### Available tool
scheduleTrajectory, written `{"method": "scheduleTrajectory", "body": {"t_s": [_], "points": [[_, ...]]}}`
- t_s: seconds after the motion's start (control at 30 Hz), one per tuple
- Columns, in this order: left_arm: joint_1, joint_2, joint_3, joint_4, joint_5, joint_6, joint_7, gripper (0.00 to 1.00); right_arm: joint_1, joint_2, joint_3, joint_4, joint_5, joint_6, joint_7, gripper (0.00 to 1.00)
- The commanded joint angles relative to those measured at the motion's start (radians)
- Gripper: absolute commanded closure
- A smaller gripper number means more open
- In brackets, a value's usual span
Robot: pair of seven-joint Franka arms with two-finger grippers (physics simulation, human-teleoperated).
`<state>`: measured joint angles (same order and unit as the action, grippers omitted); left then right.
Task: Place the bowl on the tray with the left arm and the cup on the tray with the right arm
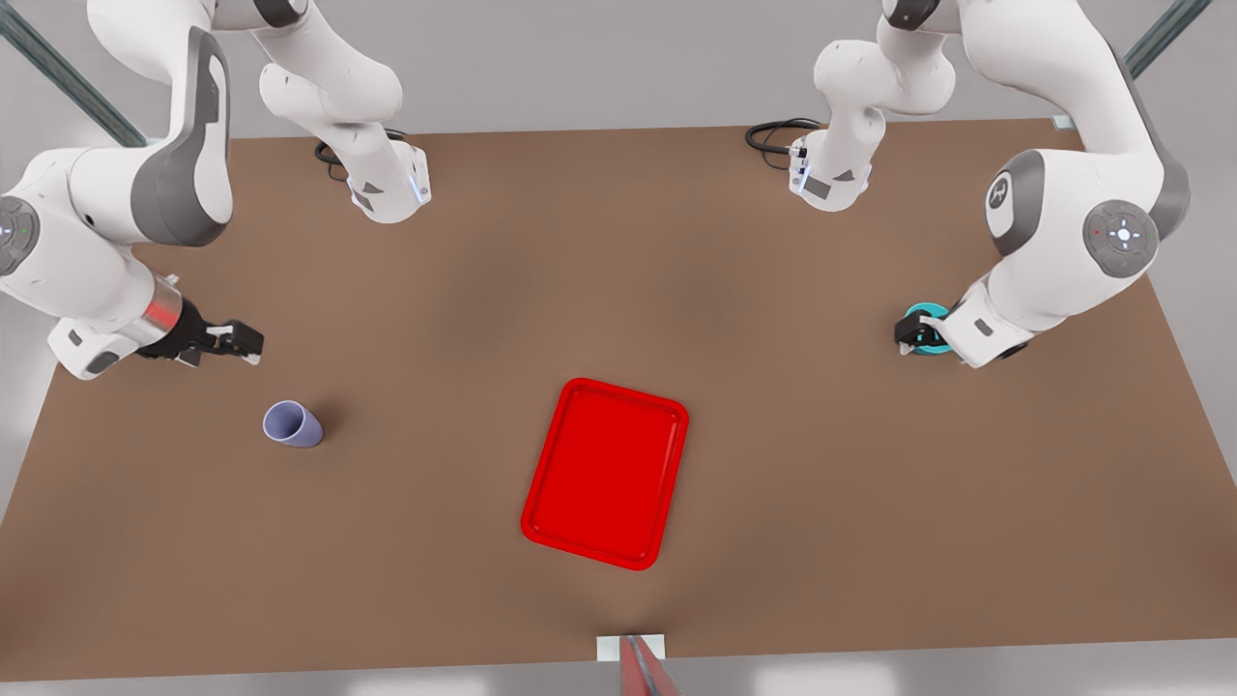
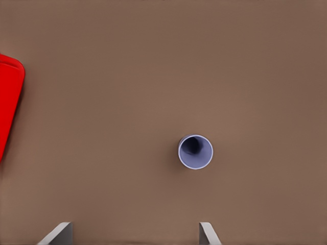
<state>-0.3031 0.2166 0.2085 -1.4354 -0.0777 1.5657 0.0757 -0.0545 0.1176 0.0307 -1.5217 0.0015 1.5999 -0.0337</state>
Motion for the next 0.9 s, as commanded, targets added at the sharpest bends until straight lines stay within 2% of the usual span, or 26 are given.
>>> {"method": "scheduleTrajectory", "body": {"t_s": [0.0, 0.03, 0.07, 0.1, 0.13, 0.2, 0.23, 0.33, 0.43, 0.6, 0.87], "points": [[-0.001, 0.001, 0.002, -0.002, 0.007, -0.004, -0.001, 0.0, -0.001, -0.001, 0.0, 0.0, 0.0, 0.0, 0.0, 0.0], [0.007, 0.003, 0.003, -0.013, 0.007, -0.004, -0.002, 0.0, -0.001, 0.001, 0.0, 0.0, 0.0, 0.0, 0.0, 0.0], [0.041, -0.017, 0.055, -0.14, 0.006, -0.059, 0.016, 0.0, -0.001, 0.001, 0.0, 0.0, 0.0, 0.0, 0.0, 0.0], [0.087, -0.016, 0.077, -0.264, -0.005, -0.033, 0.018, 0.0, -0.001, 0.001, 0.0, 0.0, 0.0, 0.0, 0.0, 0.0], [0.124, -0.016, 0.077, -0.365, -0.043, 0.071, 0.03, 0.0, -0.001, 0.001, 0.0, 0.0, 0.0, 0.0, 0.0, 0.0], [0.205, -0.011, 0.107, -0.577, -0.149, 0.246, 0.352, 0.0, 0.005, 0.002, 0.0, 0.006, 0.0, 0.0, 0.005, 0.0], [0.206, -0.008, 0.124, -0.629, -0.155, 0.293, 0.432, 0.0, 0.004, 0.002, -0.002, 0.005, 0.0, -0.002, 0.003, 0.0], [0.239, 0.0, 0.17, -0.688, -0.159, 0.385, 0.765, 0.0, 0.004, 0.004, -0.002, 0.005, 0.002, 0.003, 0.005, 0.0], [0.265, 0.004, 0.195, -0.793, -0.163, 0.534, 0.797, 0.0, 0.005, 0.005, 0.0, 0.002, 0.0, 0.012, 0.002, 0.0], [0.277, 0.078, 0.195, -0.797, -0.2, 0.57, 0.793, 0.0, 0.018, 0.007, 0.0, 0.003, 0.0, 0.023, 0.005, 0.0], [0.3, 0.119, 0.195, -0.787, -0.226, 0.622, 0.793, 0.0, 0.018, 0.008, 0.0, 0.002, 0.0, 0.026, 0.006, 0.0]]}}
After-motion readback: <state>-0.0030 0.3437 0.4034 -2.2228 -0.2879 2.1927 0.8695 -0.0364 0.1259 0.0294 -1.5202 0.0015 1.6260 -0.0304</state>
